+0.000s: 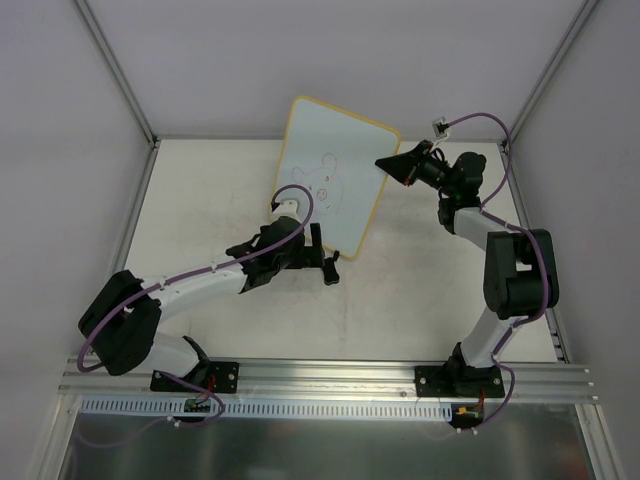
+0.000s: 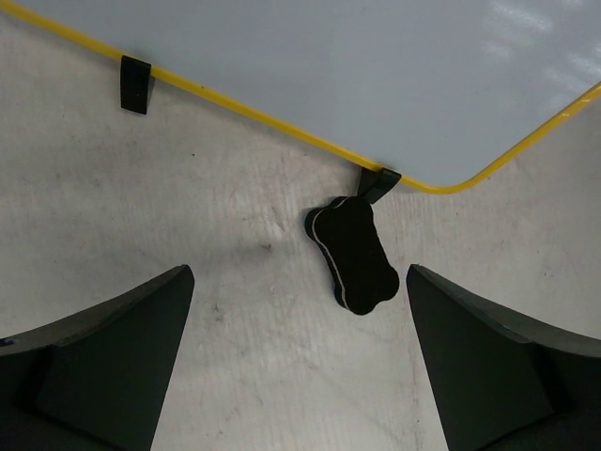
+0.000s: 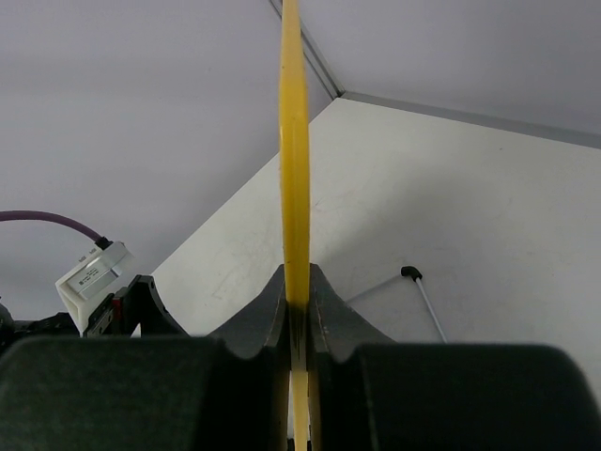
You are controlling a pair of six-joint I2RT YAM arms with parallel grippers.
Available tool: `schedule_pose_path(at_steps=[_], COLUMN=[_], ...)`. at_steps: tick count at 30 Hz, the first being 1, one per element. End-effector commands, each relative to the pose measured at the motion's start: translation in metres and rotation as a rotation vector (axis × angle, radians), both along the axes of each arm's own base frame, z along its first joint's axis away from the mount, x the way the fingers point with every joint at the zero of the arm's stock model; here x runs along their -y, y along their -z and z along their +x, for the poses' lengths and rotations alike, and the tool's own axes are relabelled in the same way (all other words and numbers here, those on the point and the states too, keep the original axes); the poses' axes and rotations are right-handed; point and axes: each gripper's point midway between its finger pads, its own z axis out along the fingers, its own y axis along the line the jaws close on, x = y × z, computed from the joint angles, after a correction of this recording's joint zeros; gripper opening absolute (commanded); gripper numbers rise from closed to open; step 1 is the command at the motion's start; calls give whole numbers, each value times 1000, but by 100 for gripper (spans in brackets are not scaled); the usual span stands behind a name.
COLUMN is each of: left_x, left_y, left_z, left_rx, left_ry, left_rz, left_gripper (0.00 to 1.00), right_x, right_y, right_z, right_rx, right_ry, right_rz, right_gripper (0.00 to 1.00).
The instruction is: Erase the whiteboard
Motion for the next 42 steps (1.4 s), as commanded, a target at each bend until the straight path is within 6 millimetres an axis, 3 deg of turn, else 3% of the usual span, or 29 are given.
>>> schedule_pose_path(at_steps=[1, 16, 25, 38, 42], left_x=[11, 46, 53, 54, 59], left_y=[-15, 17, 33, 58, 65], left_z=[9, 2, 6, -9, -9], left_rx=[37, -61, -116, -199, -211], left_ry=[-23, -82, -120, -167, -152], left_rz=[-21, 18, 83, 87, 103], left_gripper=[99, 98, 80, 78, 73], right_x=[-5, 2, -1, -1, -1], right_y=[-11, -4, -4, -2, -1], right_z=[0, -2, -4, -1, 0], right_rx=[21, 40, 56, 55, 54], right_ry=[-6, 57, 35, 40, 41], right_rz=[0, -41, -50, -52, -53], right_gripper=[0, 0, 0, 0, 0])
